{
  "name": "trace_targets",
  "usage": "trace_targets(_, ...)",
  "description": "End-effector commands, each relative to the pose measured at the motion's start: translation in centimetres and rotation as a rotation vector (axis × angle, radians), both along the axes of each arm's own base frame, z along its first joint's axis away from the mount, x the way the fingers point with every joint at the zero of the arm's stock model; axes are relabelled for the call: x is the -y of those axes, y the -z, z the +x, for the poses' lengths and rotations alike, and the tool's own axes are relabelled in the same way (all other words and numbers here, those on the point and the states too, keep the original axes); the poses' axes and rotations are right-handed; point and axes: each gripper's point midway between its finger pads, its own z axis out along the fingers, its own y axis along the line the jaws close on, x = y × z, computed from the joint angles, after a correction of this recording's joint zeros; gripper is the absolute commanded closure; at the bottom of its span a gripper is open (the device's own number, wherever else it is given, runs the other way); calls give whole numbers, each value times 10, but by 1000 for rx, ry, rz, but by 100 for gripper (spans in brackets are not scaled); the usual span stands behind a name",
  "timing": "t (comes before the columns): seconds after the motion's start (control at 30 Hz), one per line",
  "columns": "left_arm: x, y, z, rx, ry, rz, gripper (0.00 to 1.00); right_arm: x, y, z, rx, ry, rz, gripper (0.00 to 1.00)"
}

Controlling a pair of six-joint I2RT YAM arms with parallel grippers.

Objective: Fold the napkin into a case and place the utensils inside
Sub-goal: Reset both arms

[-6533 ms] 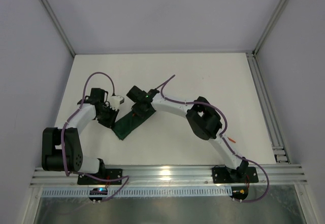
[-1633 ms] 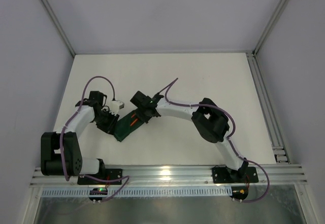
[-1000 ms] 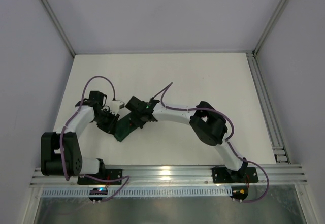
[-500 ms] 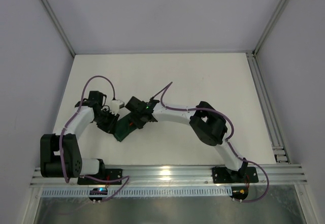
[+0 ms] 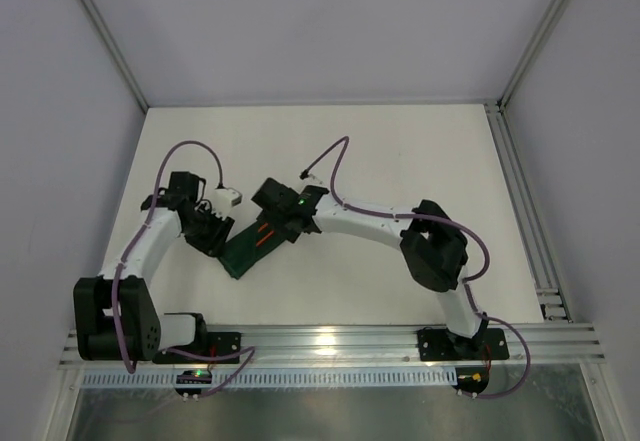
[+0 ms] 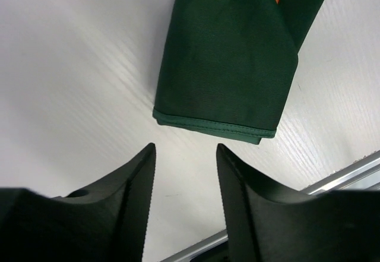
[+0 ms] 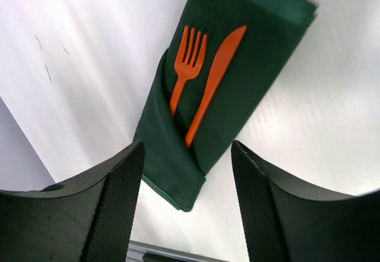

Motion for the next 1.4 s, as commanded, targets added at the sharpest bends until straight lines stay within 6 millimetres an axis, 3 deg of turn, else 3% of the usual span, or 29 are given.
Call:
trace_targets(0.0, -6, -30, 15, 91, -40, 23, 50, 52, -38, 16, 118, 13, -128, 35)
trace_targets(0.07, -11, -37, 20, 113, -61, 47, 47, 69, -56, 23, 158, -15, -126, 30)
trace_targets(0.1, -12, -39, 21, 116, -67, 53, 45, 86, -48, 24, 170, -74, -191, 30)
trace_targets(0.17, -22, -42, 21, 116, -98, 74, 44, 113, -69, 41, 230, -107, -186, 28)
trace_targets(0.2, -25, -43, 22, 115, -110, 79, 43, 134, -59, 38, 214, -159, -241, 28)
trace_targets(0.23, -29, -44, 21, 110, -123, 82, 42, 161, -60, 52, 214, -138, -266, 28)
trace_targets(0.27, -31, -45, 21, 111, -132, 86, 42, 180, -75, 52, 241, -134, -268, 28)
trace_targets(0.3, -34, -47, 23, 111, -143, 91, 41, 203, -64, 49, 220, -134, -315, 27)
trace_targets(0.33, -39, -48, 24, 110, -161, 92, 41, 236, -66, 58, 222, -121, -363, 24)
trace_targets(0.37, -41, -48, 24, 106, -178, 93, 40, 259, -77, 55, 234, -98, -380, 24)
trace_targets(0.43, -48, -51, 28, 105, -210, 98, 40, 305, -73, 52, 221, -54, -470, 23)
trace_targets(0.47, -51, -52, 29, 104, -232, 101, 40, 340, -85, 51, 229, -1, -517, 18)
trace_targets(0.6, -69, -54, 36, 108, -326, 119, 37, 409, -94, 41, 249, 97, -609, 6)
trace_targets(0.67, -85, -55, 41, 125, -395, 157, 18, 424, -98, 41, 264, 111, -629, 2)
trace_targets(0.73, -103, -60, 49, 162, -486, 158, 15, 437, -101, 40, 275, 144, -639, 1)
trace_targets(0.8, -126, -65, 49, 184, -583, 158, 1, 444, -103, 40, 287, 160, -659, 1)
trace_targets(1.0, -188, -83, 35, 260, -839, 213, 1, 456, -110, 44, 297, 255, -698, 1)
trace_targets(1.37, -186, -64, 20, 222, -911, 201, 1, 461, -94, 55, 234, 217, -777, 1)
